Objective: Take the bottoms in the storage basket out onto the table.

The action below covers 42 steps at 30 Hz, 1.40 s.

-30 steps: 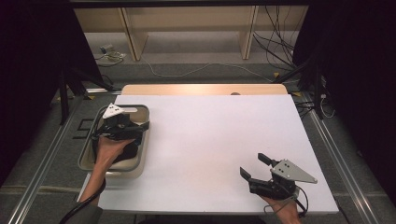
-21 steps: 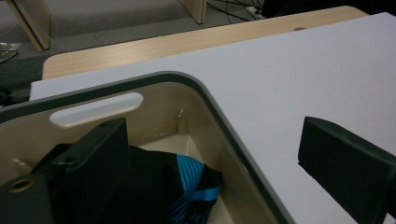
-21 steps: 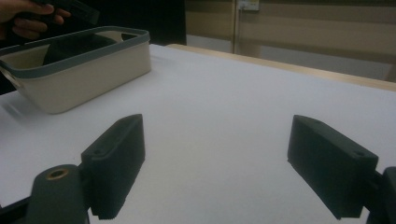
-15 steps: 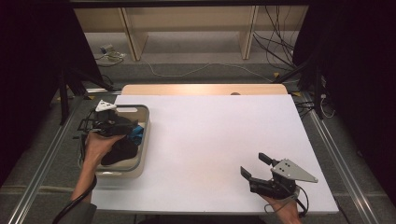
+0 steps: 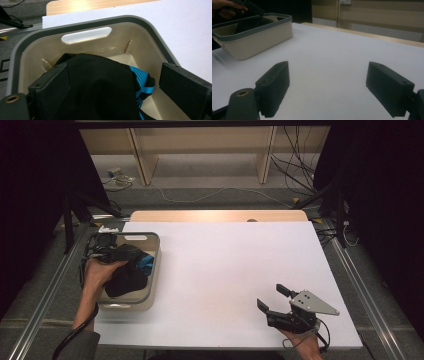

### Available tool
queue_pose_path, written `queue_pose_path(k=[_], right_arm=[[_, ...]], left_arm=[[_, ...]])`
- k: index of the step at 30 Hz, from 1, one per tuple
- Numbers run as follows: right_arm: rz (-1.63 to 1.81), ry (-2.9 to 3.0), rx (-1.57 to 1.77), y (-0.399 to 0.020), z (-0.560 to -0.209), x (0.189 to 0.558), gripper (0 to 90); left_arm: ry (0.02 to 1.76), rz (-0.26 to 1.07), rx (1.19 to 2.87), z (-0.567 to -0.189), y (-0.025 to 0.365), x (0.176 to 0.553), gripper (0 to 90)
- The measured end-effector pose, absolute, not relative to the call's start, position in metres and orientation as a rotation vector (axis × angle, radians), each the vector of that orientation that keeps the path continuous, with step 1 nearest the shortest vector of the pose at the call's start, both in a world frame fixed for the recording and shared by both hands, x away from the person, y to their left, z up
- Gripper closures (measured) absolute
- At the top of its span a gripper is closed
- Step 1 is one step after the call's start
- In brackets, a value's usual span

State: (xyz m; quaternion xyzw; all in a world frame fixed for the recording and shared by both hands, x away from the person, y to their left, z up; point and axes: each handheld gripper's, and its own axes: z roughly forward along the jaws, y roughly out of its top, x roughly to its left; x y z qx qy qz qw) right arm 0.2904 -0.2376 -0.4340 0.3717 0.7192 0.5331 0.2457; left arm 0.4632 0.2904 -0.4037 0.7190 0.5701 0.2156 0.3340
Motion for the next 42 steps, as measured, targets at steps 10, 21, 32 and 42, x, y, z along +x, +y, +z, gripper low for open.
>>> queue_pose_path(k=[10,21,32,42], right_arm=[[1.454,1.965,1.017,-0.238,-0.434,0.290,20.0],[1.454,1.964,1.018,-0.238,-0.434,0.290,20.2],[1.454,1.964,1.014,-0.238,-0.434,0.290,20.2],[1.451,1.966,1.017,-0.237,-0.434,0.291,20.3]], left_arm=[[1.591,0.510,1.910,-0.415,0.295,0.471,9.1],[1.672,0.420,1.981,-0.432,0.293,0.476,9.2],[1.730,0.333,2.078,-0.449,0.287,0.481,8.6],[1.748,0.365,2.104,-0.458,0.289,0.479,36.5]])
